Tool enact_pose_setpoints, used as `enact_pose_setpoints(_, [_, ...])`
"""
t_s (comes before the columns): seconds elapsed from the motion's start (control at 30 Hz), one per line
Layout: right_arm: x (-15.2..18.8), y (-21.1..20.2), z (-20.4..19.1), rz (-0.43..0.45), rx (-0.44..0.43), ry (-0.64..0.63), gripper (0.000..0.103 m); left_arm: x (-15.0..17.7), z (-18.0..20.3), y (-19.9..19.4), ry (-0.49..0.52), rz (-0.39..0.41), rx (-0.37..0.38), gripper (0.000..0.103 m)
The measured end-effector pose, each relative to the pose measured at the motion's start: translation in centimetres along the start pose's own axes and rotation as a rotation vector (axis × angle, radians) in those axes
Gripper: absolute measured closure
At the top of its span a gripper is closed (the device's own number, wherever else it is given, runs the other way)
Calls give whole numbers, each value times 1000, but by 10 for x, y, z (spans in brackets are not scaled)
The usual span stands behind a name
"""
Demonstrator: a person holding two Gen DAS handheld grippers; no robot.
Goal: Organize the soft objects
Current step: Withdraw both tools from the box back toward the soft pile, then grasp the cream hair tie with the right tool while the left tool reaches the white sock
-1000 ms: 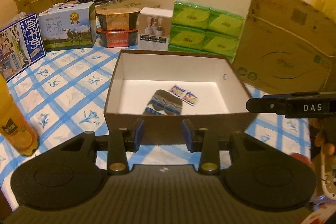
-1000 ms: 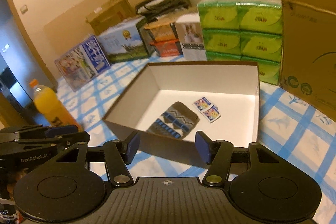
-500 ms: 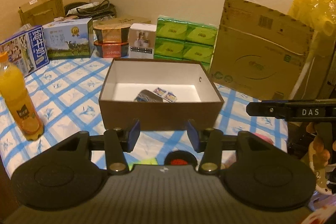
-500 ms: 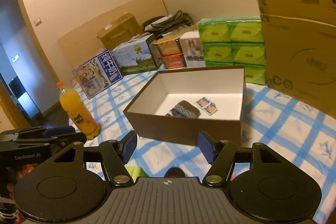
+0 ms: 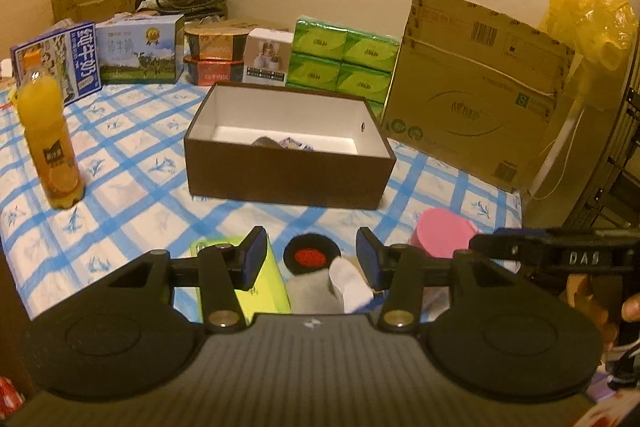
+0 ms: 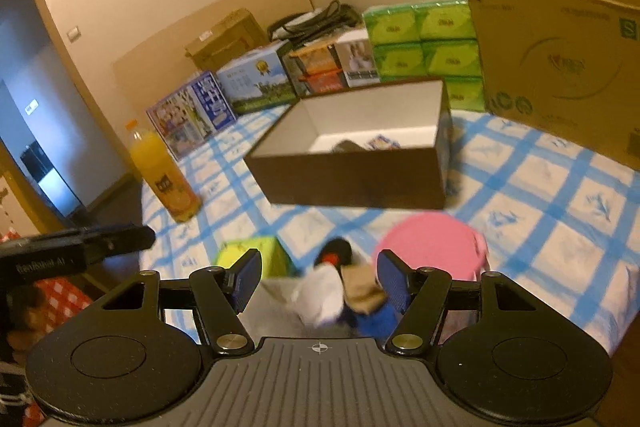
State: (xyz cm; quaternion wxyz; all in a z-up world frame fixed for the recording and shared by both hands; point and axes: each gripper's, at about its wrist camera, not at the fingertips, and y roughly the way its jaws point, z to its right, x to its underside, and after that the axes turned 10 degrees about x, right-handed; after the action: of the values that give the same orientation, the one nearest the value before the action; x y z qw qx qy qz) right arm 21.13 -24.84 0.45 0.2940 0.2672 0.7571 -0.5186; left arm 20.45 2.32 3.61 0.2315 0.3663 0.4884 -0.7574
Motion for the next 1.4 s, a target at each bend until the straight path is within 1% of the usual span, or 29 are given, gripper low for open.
enact_pose_setpoints(0.1, [17, -4, 2, -26, -2, 8, 39, 13, 4, -4, -9, -13, -9, 57])
enact_pose_setpoints(0.3, [50, -11, 2, -62, 11, -14, 39, 39, 9, -12, -32, -45, -10, 57])
enact_pose_setpoints(0.6, [88, -11, 2, -107, 45, -26, 39, 69, 17, -13, -37, -82, -39, 57])
enact_pose_setpoints(0.9, [97, 0, -4, -109, 67, -54, 39, 86, 14, 6, -36, -126, -65, 57])
enact_pose_setpoints(1.03, [103, 7, -4, -115, 92, -81, 39, 91, 12, 15, -33, -145, -75, 57])
enact_pose_setpoints(1.13, [105, 11, 0, -119, 106, -77, 40, 90, 13, 22, -28, -153, -60, 57])
enact_pose_setpoints(1.3, [103, 17, 10, -111, 146, -66, 44, 85, 23, 40, 21, -157, -32, 58])
enact_pose_setpoints(1.4, [104, 21, 19, -119, 169, -54, 46, 80, 28, 53, 44, -159, -19, 60])
